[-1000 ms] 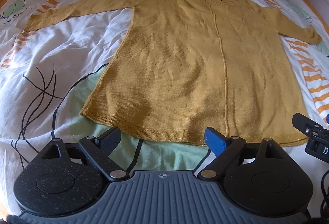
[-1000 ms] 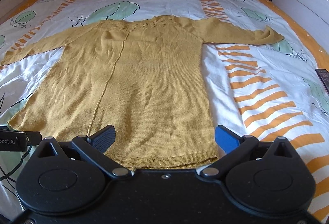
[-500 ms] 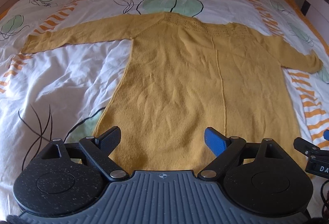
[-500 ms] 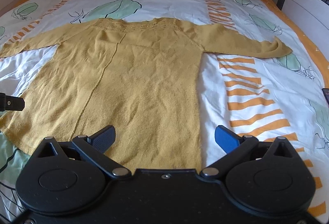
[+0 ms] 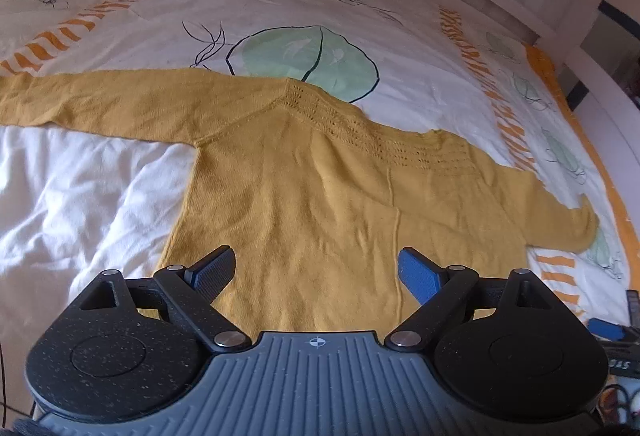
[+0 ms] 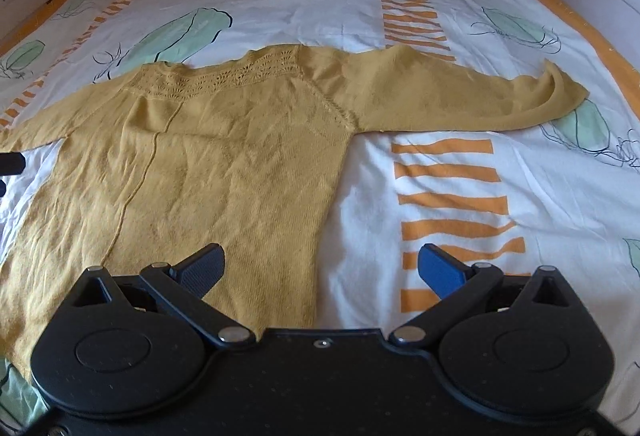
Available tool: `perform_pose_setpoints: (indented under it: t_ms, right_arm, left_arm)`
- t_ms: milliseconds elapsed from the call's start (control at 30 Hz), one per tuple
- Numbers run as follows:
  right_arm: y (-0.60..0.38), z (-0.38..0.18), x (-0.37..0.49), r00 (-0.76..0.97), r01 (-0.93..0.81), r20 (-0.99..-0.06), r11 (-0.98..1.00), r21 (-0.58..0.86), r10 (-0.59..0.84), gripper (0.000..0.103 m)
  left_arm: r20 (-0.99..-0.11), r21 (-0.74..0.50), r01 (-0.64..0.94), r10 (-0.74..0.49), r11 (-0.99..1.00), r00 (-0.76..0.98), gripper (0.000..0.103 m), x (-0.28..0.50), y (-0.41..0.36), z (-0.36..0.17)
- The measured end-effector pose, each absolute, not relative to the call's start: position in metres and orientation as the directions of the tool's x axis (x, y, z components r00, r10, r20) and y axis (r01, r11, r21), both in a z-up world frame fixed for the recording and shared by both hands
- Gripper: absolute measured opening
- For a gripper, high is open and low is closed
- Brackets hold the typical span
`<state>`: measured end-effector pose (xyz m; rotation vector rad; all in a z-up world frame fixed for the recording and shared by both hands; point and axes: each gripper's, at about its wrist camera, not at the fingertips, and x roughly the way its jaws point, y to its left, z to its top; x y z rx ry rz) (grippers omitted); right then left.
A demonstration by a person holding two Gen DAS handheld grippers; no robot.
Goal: Fold small clothes
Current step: 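Lower the right gripper onto a sleeve cuff and close it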
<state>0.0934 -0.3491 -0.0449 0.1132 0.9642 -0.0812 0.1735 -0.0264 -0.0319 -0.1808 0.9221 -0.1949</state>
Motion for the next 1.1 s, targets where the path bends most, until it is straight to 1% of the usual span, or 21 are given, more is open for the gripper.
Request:
perform_pose_setpoints:
  t_ms: [67, 200, 300, 400, 467, 567, 733, 800, 867, 933, 1000, 1033, 1100]
  right_arm:
    - [-0.364, -0.047, 0.104, 0.568, 0.129, -0.823, 0.988, 0.086, -0.002, 0.102]
    - [-0.395, -0.046, 0.128, 0.578, 0.169, -0.815, 0.982, 0.08, -0.034, 0.102]
    - [-0.428, -0.045, 0.146, 0.587, 0.211, -0.809, 0.971, 0.113, -0.033, 0.102]
    - [-0.465, -0.043, 0.164, 0.595, 0.267, -0.802, 0.953, 0.144, -0.046, 0.102]
    - [-0.489, -0.039, 0.176, 0.601, 0.316, -0.791, 0.943, 0.104, -0.113, 0.102]
    - [-0.521, -0.034, 0.197, 0.594, 0.369, -0.769, 0.929, -0.002, -0.238, 0.102]
    - [-0.572, -0.029, 0.222, 0.574, 0.489, -0.704, 0.864, -0.116, -0.419, 0.102]
    - [-0.589, -0.031, 0.23, 0.563, 0.52, -0.683, 0.842, -0.145, -0.466, 0.098]
    - [-0.605, -0.034, 0.237, 0.541, 0.546, -0.672, 0.819, -0.177, -0.506, 0.08]
    - [-0.619, -0.037, 0.244, 0.512, 0.577, -0.664, 0.791, -0.204, -0.545, 0.076]
    - [-0.633, -0.042, 0.249, 0.495, 0.593, -0.659, 0.775, -0.221, -0.566, 0.069]
    - [-0.64, -0.045, 0.252, 0.481, 0.601, -0.66, 0.765, -0.231, -0.577, 0.068]
    - [-0.652, -0.051, 0.258, 0.457, 0.622, -0.663, 0.746, -0.24, -0.594, 0.068]
  left_arm:
    - [-0.77, -0.202, 0.104, -0.224, 0.974, 0.598, 0.089, 0.184, -0.033, -0.036]
    - [-0.768, -0.179, 0.108, -0.208, 0.978, 0.605, 0.089, 0.202, -0.044, -0.046]
    - [-0.768, -0.146, 0.106, -0.18, 0.984, 0.614, 0.089, 0.215, -0.053, -0.056]
    - [-0.761, -0.087, 0.11, -0.137, 0.99, 0.634, 0.089, 0.227, -0.063, -0.069]
    - [-0.758, -0.052, 0.118, -0.117, 0.992, 0.642, 0.089, 0.234, -0.069, -0.078]
    - [-0.746, -0.024, 0.128, -0.103, 0.991, 0.658, 0.089, 0.24, -0.076, -0.094]
    - [-0.739, -0.032, 0.132, -0.113, 0.991, 0.665, 0.089, 0.241, -0.078, -0.119]
    - [-0.711, -0.029, 0.134, -0.114, 0.991, 0.694, 0.091, 0.236, -0.078, -0.125]
    - [-0.674, -0.019, 0.144, -0.119, 0.989, 0.729, 0.091, 0.228, -0.078, -0.129]
    - [-0.65, -0.027, 0.139, -0.123, 0.99, 0.75, 0.092, 0.224, -0.077, -0.132]
    - [-0.648, -0.021, 0.14, -0.121, 0.99, 0.752, 0.093, 0.223, -0.078, -0.133]
    - [-0.649, -0.02, 0.142, -0.121, 0.99, 0.751, 0.095, 0.223, -0.078, -0.133]
    - [-0.651, -0.02, 0.143, -0.121, 0.99, 0.749, 0.097, 0.225, -0.08, -0.135]
